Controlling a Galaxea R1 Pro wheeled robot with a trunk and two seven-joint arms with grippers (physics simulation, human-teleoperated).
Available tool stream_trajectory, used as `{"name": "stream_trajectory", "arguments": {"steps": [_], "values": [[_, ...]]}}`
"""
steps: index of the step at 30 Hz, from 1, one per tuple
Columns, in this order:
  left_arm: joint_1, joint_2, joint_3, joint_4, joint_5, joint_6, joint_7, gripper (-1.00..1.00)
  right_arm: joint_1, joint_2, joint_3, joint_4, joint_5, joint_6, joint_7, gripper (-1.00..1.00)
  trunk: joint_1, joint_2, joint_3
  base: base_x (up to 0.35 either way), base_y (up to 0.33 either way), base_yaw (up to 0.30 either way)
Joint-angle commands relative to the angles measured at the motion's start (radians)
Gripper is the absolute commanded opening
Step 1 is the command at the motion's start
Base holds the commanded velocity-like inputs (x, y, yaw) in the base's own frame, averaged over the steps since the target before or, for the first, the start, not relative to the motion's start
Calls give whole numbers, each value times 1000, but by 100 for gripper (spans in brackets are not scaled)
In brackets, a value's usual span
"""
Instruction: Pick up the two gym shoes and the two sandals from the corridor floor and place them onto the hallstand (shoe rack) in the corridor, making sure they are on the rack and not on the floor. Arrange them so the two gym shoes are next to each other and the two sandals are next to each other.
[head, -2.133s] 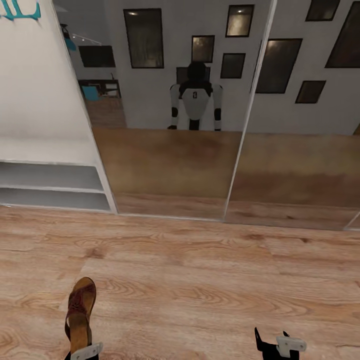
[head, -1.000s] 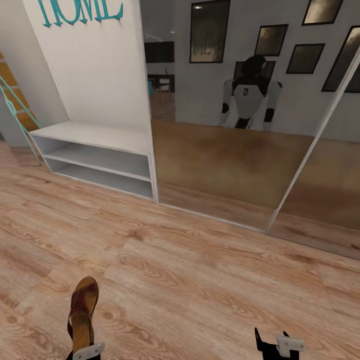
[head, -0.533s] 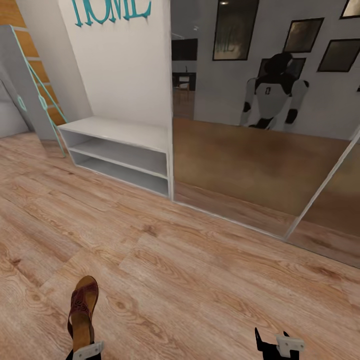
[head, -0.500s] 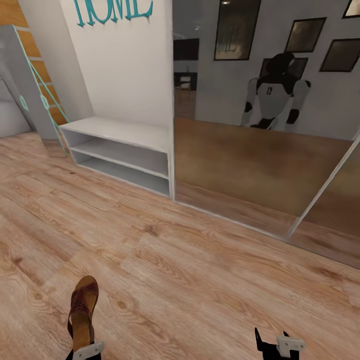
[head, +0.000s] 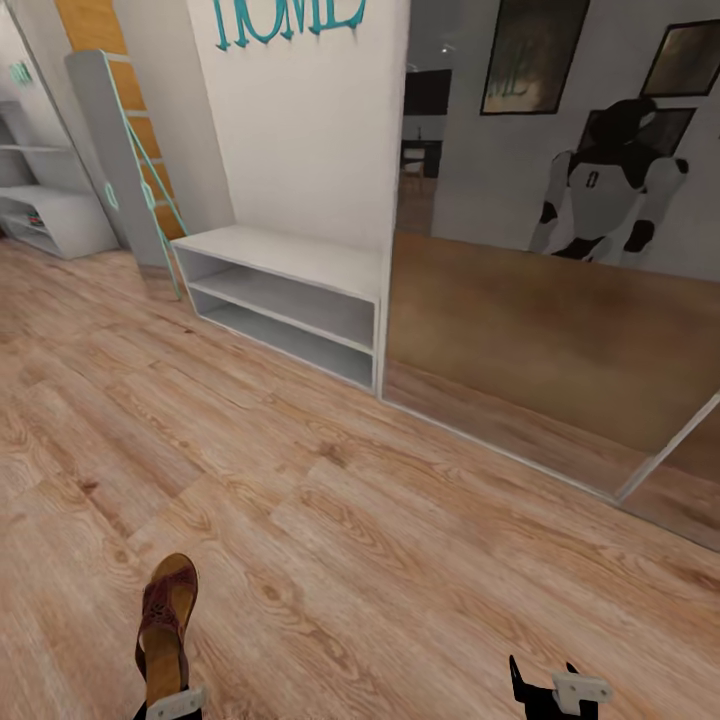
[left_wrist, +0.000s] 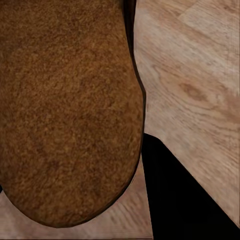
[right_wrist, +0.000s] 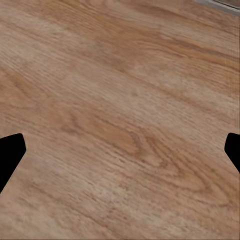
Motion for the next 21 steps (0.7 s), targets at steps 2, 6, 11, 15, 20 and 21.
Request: {"name": "stream_trajectory", "arguments": {"steps": [2, 6, 11, 15, 20, 21], "values": [[-1, 0, -1, 1, -1, -2, 4, -100, 0, 0, -2, 0, -2, -3, 2, 100, 0, 0, -2, 0, 0, 253], [-2, 0, -1, 0, -1, -2, 4, -100, 0, 0, -2, 0, -2, -3, 2, 100, 0, 0, -5, 0, 0, 253], [-1, -1, -1, 0, -1, -3, 3, -100, 0, 0, -2, 0, -2, -4, 2, 100, 0, 0, -8, 0, 0, 253], [-1, 1, 1, 0, -1, -3, 4, -100, 0, 0, -2, 0, -2, -4, 2, 100, 0, 0, -11, 15, 0, 254], [-1, 3, 2, 2, 1, -5, 4, -100, 0, 0, -2, 0, -2, -4, 2, 100, 0, 0, -15, 224, 6, 256], [-1, 3, 2, 2, 2, -5, 4, -100, 0, 0, -2, 0, -2, -4, 2, 100, 0, 0, -15, 305, 40, 256]]}}
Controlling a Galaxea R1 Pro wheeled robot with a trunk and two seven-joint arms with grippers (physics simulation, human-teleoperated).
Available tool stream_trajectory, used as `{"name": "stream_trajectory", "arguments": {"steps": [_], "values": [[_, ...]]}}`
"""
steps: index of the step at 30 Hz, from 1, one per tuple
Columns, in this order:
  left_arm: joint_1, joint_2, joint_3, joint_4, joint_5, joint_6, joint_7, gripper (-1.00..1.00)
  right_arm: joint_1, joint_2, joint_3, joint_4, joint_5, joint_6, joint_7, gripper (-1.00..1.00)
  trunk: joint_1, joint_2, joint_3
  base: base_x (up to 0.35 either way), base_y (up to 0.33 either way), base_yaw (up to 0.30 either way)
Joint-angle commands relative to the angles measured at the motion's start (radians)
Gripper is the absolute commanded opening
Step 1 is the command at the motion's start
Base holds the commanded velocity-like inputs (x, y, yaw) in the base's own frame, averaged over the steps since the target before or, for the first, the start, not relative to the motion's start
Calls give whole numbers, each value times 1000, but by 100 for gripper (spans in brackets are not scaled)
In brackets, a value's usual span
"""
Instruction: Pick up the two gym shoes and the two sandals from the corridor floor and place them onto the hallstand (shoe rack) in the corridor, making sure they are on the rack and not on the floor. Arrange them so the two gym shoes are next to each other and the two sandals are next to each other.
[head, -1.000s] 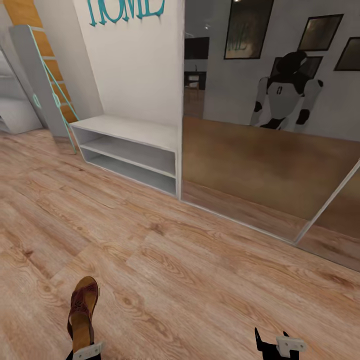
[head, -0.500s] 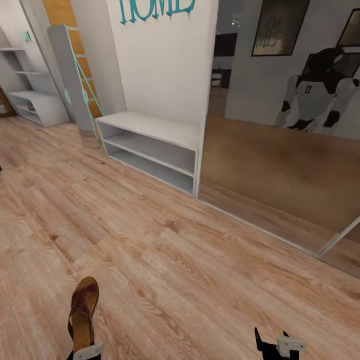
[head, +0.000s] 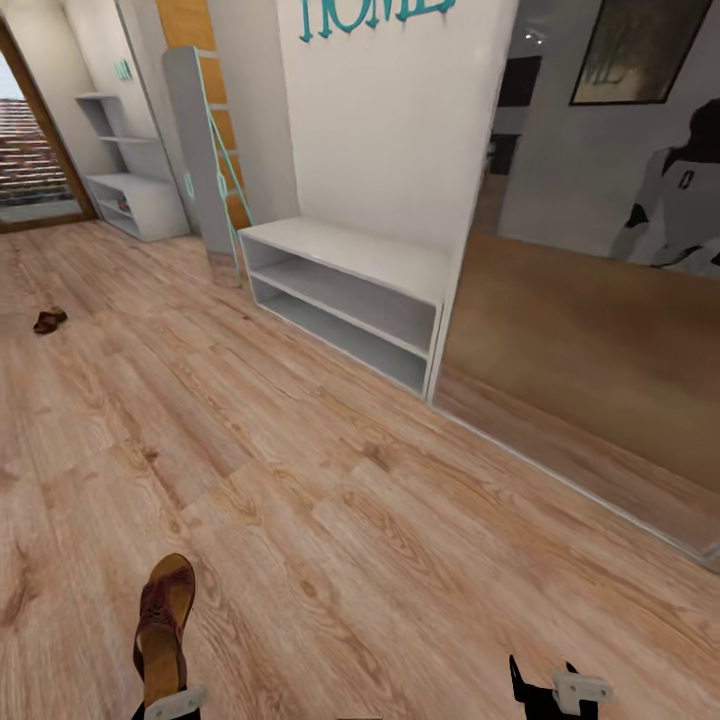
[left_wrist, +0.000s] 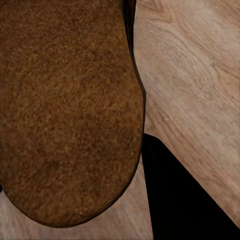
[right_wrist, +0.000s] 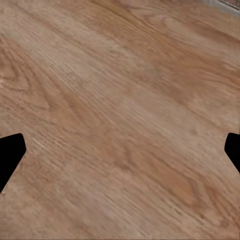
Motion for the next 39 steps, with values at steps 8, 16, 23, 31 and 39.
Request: {"name": "stream_trajectory", "arguments": {"steps": [8, 16, 23, 31, 39], "values": [[-1, 3, 3, 1, 6, -2, 3, -100, 0, 0, -2, 0, -2, -3, 2, 100, 0, 0, -6, 329, 84, 257], [0, 4, 9, 2, 8, -2, 5, -100, 0, 0, -2, 1, -2, -3, 3, 100, 0, 0, -12, 336, 102, 257], [-1, 4, 8, 2, 8, -2, 3, -100, 0, 0, -2, 1, -2, -3, 3, 100, 0, 0, -16, 336, 61, 257], [-1, 4, 9, 3, 8, -3, 5, -100, 0, 0, -2, 2, -2, -3, 3, 100, 0, 0, -22, 336, 6, 257], [-1, 5, 9, 2, 8, -2, 5, -100, 0, 0, -2, 1, -2, -3, 3, 100, 0, 0, -27, 337, 0, 257]]}}
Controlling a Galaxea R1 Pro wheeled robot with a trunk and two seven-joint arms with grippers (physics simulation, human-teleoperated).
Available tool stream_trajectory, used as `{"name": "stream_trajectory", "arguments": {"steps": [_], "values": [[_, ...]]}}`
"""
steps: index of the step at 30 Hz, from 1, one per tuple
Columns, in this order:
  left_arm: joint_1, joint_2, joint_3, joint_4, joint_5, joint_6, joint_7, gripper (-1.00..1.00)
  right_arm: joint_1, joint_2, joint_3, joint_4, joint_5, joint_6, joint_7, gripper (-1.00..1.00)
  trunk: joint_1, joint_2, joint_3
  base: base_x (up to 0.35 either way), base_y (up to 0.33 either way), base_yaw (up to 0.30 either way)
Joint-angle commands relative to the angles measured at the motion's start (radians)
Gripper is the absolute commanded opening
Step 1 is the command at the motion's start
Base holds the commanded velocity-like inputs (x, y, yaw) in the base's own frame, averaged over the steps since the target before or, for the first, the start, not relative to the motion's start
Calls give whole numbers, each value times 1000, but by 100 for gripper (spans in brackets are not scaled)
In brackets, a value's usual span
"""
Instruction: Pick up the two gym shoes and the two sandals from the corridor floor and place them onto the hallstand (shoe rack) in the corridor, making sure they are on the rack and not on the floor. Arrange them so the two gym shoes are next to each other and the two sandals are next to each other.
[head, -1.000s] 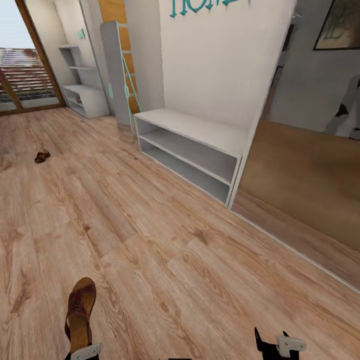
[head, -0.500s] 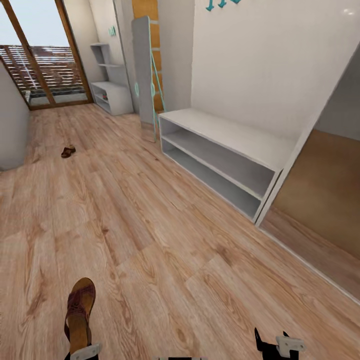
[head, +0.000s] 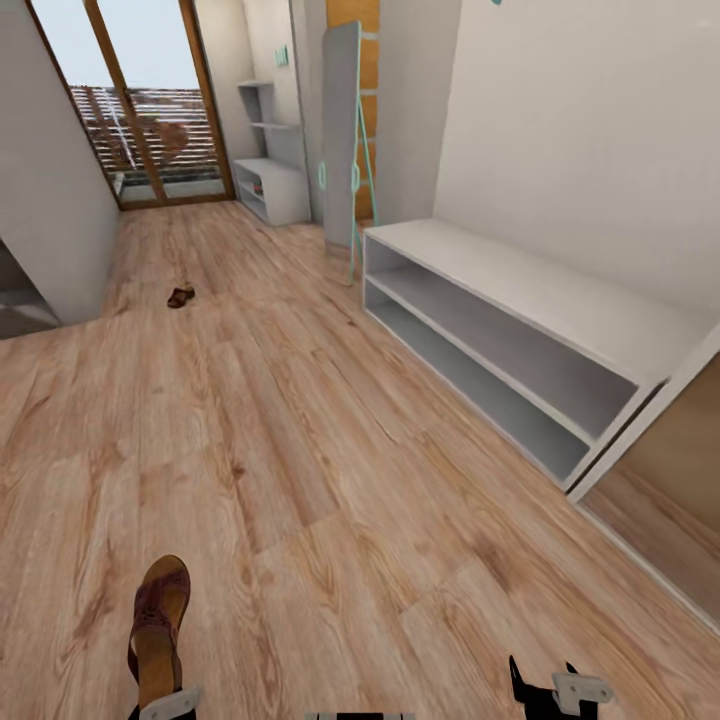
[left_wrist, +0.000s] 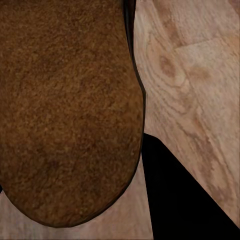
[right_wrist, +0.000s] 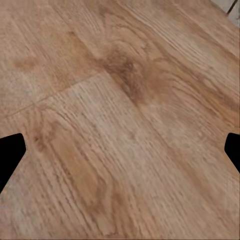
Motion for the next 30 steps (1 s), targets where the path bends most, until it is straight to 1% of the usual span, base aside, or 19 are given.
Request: {"name": "stream_trajectory", "arguments": {"steps": [1, 8, 30], "values": [[-1, 0, -1, 1, 0, -2, 3, -100, 0, 0, -2, 1, -2, -3, 2, 100, 0, 0, -1, 338, 0, 257], [-1, 0, -1, 1, 1, -2, 1, -100, 0, 0, -2, 1, -2, -3, 2, 100, 0, 0, -6, 338, 13, 258], [-1, 0, -1, 0, 0, -3, 1, -100, 0, 0, -2, 0, -2, -3, 2, 100, 0, 0, -20, 338, 62, 261]]}}
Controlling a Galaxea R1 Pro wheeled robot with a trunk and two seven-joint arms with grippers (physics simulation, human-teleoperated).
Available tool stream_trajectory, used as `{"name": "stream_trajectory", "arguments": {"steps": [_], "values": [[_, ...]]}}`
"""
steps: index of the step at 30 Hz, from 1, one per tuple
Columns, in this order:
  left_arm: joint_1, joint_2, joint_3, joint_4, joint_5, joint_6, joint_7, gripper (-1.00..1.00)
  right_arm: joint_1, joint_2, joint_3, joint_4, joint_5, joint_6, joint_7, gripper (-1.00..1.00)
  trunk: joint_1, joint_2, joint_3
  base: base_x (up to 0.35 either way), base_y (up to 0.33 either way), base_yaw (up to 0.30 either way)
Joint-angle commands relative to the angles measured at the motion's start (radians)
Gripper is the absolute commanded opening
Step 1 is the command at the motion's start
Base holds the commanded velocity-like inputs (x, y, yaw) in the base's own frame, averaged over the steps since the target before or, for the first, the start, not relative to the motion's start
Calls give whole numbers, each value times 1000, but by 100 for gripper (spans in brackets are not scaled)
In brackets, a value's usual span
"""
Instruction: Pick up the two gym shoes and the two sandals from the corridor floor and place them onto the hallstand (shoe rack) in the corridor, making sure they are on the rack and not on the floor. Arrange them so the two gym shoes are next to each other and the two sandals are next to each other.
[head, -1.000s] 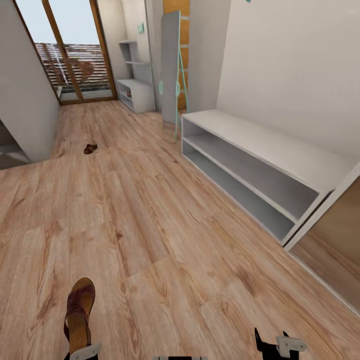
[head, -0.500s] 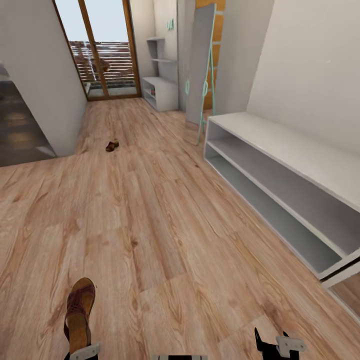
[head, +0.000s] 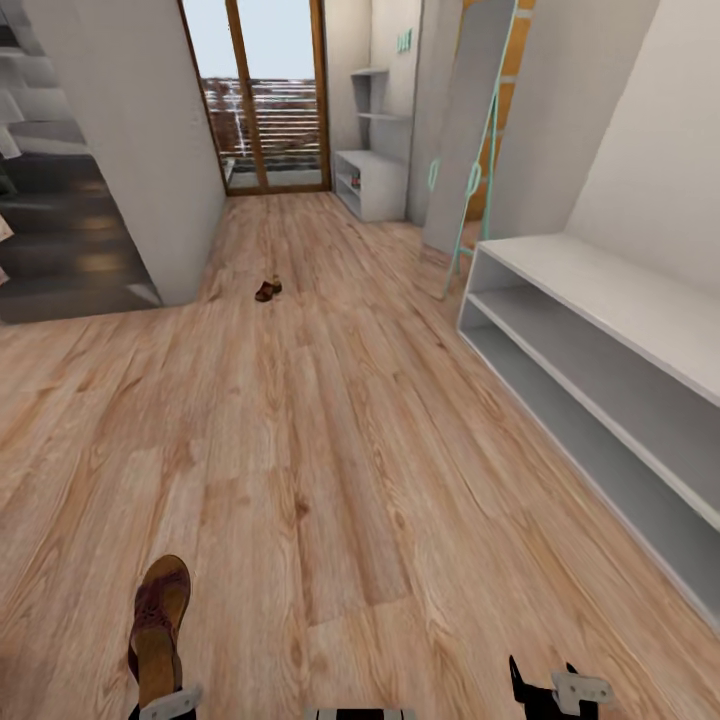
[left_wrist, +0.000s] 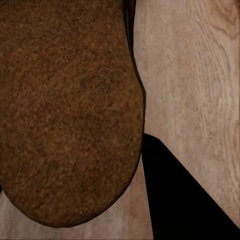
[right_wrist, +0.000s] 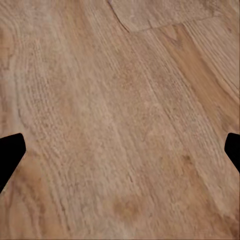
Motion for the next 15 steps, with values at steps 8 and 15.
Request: {"name": "stream_trajectory", "arguments": {"steps": [8, 15], "values": [[0, 0, -1, 1, 0, -3, 3, -100, 0, 0, -2, 1, -1, -3, 2, 100, 0, 0, -6, 338, 2, 263], [-1, 0, -1, 2, 1, -3, 3, -100, 0, 0, -2, 1, -2, -3, 2, 100, 0, 0, -10, 338, 0, 262]]}}
